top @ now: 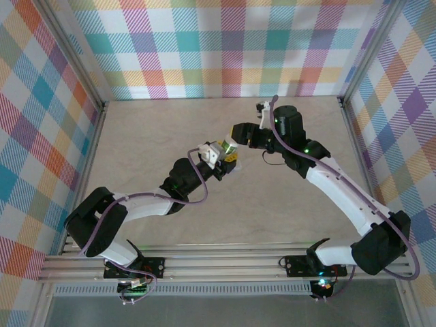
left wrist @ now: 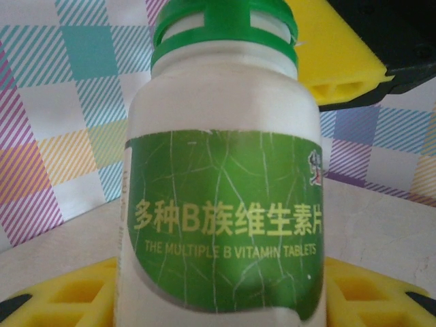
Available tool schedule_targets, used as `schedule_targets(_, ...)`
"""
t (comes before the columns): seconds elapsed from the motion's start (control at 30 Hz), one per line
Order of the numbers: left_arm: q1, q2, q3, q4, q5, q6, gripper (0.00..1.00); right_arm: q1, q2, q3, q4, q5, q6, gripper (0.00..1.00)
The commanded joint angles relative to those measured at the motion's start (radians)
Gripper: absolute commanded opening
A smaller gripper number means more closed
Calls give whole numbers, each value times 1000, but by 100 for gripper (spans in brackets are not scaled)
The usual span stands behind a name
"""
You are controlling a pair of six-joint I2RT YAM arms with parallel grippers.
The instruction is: Sort the pills into containers
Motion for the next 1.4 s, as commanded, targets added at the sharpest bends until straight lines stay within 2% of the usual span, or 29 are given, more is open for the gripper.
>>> schedule_targets(0.0,8,7,13,72,-1,-20,0,13,4,-10,61,-27,30,52)
schedule_targets(0.23,7,8,21,84,20,-37,0,18,3,-25,81,-42,37,51)
schedule_targets(0.4,8,5,22,80,34,-45,0,18,-16,-62,136,-52,19,27)
schedule_targets(0.67,7,-10,28,40,141,-60,0,19,-64,-132,203,-20,-134,8)
schedule_targets(0.8,8,-13,46,-22,247,-55,0,19,-108,-164,203,36,-247,3)
schedule_targets(0.9,8,-16,50,-39,282,-56,0,20,-136,-167,173,67,-332,1)
schedule_targets(1.13,7,-3,70,-99,275,-50,0,36,-177,-156,92,150,-507,0)
schedule_targets(1.37,7,-3,74,-135,259,-45,0,54,-187,-127,4,298,-614,0)
